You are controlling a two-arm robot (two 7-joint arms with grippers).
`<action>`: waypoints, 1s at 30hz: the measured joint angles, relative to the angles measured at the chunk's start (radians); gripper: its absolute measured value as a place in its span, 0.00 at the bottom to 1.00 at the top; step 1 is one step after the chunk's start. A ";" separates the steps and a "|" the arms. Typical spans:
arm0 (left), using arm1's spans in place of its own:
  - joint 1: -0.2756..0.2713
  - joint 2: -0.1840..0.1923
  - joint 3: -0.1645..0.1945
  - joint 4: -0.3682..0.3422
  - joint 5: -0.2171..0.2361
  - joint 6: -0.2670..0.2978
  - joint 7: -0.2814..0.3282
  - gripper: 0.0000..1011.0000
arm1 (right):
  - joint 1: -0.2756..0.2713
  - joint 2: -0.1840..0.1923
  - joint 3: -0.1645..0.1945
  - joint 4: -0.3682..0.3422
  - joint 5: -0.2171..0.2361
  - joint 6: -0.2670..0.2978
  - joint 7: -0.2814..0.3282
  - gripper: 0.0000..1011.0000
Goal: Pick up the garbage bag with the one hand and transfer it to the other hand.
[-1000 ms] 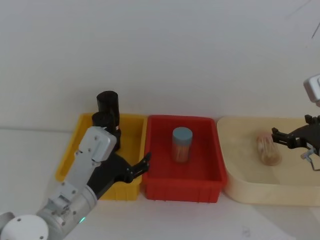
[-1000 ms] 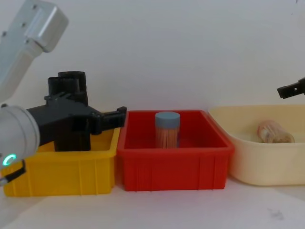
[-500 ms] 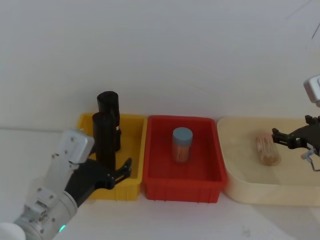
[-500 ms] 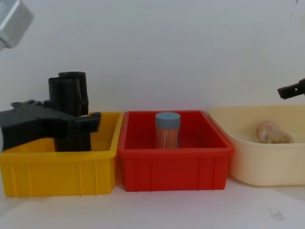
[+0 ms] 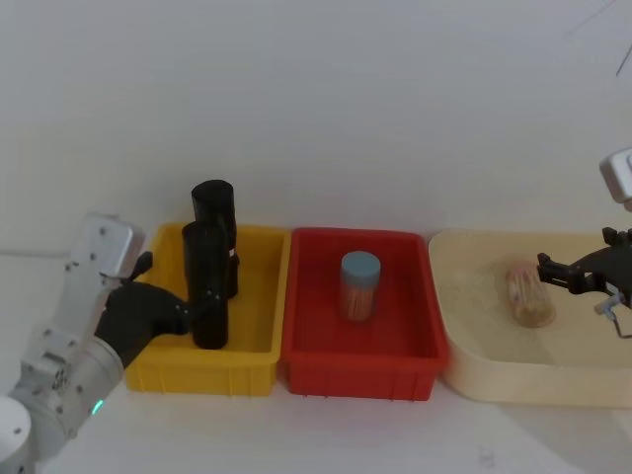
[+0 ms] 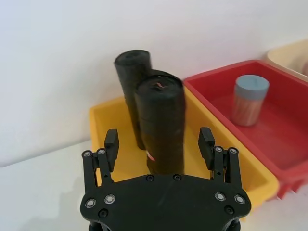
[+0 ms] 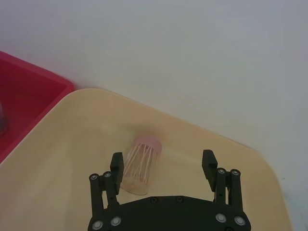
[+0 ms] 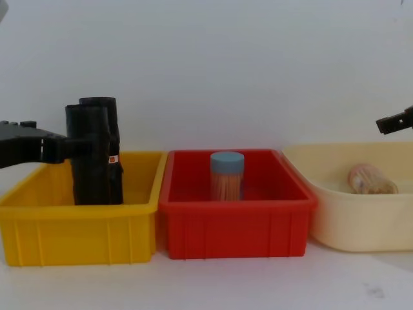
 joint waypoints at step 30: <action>-0.272 -0.062 0.055 0.299 -0.088 0.084 -0.254 0.83 | 0.000 0.000 0.000 0.000 0.000 0.000 0.000 0.99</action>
